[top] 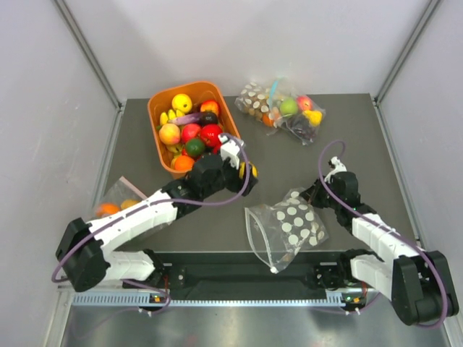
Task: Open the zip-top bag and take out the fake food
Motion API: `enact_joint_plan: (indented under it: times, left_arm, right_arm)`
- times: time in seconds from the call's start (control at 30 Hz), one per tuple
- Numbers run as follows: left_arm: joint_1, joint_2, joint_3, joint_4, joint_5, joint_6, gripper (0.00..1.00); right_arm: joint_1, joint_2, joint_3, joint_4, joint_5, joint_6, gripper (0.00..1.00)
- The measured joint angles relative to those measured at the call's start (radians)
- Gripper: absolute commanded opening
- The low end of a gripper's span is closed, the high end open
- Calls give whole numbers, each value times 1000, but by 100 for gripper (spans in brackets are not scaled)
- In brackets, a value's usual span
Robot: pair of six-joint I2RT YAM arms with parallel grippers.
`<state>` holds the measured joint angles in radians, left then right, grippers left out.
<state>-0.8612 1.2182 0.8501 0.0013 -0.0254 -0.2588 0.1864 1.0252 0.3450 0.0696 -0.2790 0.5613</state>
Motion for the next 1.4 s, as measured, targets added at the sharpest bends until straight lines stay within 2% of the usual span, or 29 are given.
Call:
enact_joint_plan:
  times: [0.3,0.5,0.7,1.07,1.17,1.23,1.3,1.33,1.4]
  left_arm:
    - [106,123,304,-17,-39,83,47]
    - [317,261,563,-41,-74,105,48]
    - [499,481,734,-63,-130,97,50]
    - [586,811,953,-70,-195,88,54]
    - [606,867,1012,-69,-201,82,59]
    - [616,905,1065,-73,-203,83,67]
    - [621,943,1117,-73,-203,84,71]
    - [623,956,1135,-74,-199,86,76]
    - [622,973,1154,-77,-183,90,94]
  right_arm:
    - [-1,-70,-36,-27,-8,0,0]
    - [-1,-87,-44,-37,-24,0,0]
    - [-1,-127,-44,-59,-37,-1,0]
    - [-2,-294,-44,-187,-40,-4,0]
    - [-2,-322,-44,-213,-36,-4,0]
    - [-2,-331,-44,-222,-35,-4,0]
    - [-2,-332,-44,-228,-35,-4,0]
    - [-2,-332,-44,-232,-34,-4,0]
    - [-2,-332,-44,-236,-32,-4,0]
